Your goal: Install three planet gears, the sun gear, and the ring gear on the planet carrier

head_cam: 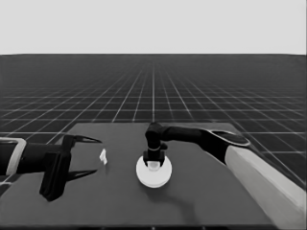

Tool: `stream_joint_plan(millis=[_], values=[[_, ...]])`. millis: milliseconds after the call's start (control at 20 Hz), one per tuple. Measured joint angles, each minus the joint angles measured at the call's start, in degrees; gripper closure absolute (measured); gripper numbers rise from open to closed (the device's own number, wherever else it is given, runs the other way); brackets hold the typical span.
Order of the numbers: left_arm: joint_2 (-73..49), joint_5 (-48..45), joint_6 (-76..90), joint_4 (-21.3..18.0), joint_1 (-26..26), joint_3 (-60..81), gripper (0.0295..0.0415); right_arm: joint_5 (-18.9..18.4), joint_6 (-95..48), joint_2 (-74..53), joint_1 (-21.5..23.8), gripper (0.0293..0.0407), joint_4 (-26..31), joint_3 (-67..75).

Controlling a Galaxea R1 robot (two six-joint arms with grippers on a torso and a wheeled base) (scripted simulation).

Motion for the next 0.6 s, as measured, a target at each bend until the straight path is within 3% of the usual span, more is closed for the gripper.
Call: stream_joint_plan(millis=[600], values=[[0.0,0.0,0.0,0.0,0.0,0.0,0.0326,0.0,5.8,-0.1,-0.7,0.0351,0.0,-0.1]])
